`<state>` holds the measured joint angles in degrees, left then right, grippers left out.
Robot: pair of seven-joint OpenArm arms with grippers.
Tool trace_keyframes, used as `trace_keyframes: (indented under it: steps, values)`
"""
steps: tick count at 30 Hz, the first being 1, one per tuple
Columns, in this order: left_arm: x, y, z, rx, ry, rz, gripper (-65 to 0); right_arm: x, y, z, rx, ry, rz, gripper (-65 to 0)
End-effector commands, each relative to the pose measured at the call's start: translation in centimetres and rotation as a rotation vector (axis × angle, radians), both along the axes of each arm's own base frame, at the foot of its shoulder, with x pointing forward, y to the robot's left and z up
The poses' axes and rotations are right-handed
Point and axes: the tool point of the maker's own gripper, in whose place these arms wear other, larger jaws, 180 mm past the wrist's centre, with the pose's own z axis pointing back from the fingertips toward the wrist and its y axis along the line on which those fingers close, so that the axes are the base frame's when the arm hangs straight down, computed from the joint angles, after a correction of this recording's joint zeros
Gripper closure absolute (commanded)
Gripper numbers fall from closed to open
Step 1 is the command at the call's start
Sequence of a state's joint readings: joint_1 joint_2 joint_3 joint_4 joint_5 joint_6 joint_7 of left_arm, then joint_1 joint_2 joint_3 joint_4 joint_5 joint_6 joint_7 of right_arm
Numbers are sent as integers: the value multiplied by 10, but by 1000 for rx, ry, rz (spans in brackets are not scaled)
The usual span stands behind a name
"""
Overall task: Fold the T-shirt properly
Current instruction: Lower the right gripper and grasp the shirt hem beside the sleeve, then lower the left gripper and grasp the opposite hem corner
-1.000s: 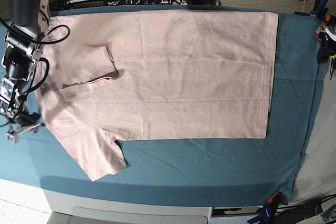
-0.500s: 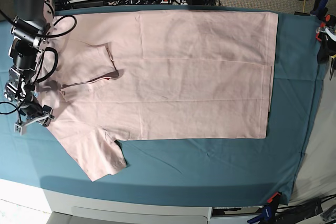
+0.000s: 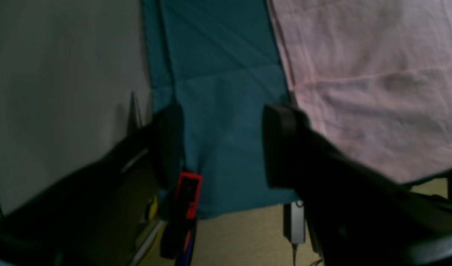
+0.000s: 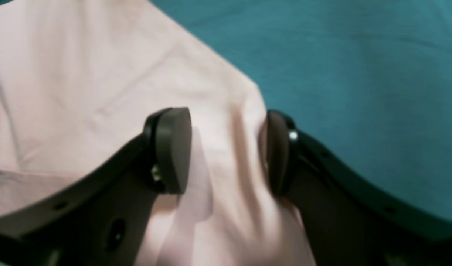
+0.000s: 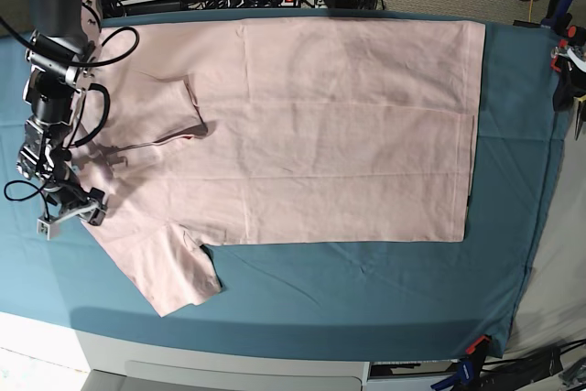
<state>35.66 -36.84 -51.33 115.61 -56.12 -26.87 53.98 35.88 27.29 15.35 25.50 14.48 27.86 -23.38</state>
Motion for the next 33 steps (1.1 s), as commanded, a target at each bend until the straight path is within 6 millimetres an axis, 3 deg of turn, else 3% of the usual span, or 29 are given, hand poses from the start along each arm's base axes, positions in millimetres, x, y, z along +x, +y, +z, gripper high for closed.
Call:
trace_keyframes:
  steps: [1, 4, 6, 8, 10, 15, 21, 26, 30, 33]
  values:
    - [5, 0, 10, 14, -28, -19, -345, 12, -8, 22, -13, -59, -5, -319]
    - [5, 0, 10, 14, -29, -19, -345, 11, -7, 21, -12, -67, -9, -313]
    - [5, 0, 10, 14, -30, -19, -345, 10, -10, 20, -18, -75, -19, -270]
    - [6, -1, 11, 13, -39, -18, -345, 8, -12, 18, -21, -75, -24, -157]
    - [11, 0, 15, 11, -57, -15, -343, 5, -12, 16, -23, -66, -24, 0]
    - [35, -12, 14, -3, -103, -22, -291, 3, -12, 13, -23, -61, -24, 0]
    - [87, -35, -41, -39, -31, -37, -292, 1, -12, 11, -21, -46, -20, 0]
    - [146, -18, -71, -126, 28, 42, -292, -1, -11, 8, -17, -29, -15, 0]
    - [182, 0, -73, -232, 41, 123, -291, -1, -11, 8, -17, -29, -15, 0]
    - [199, 1, -72, -325, 46, 148, -291, -1, -11, 8, -17, -30, -15, 0]
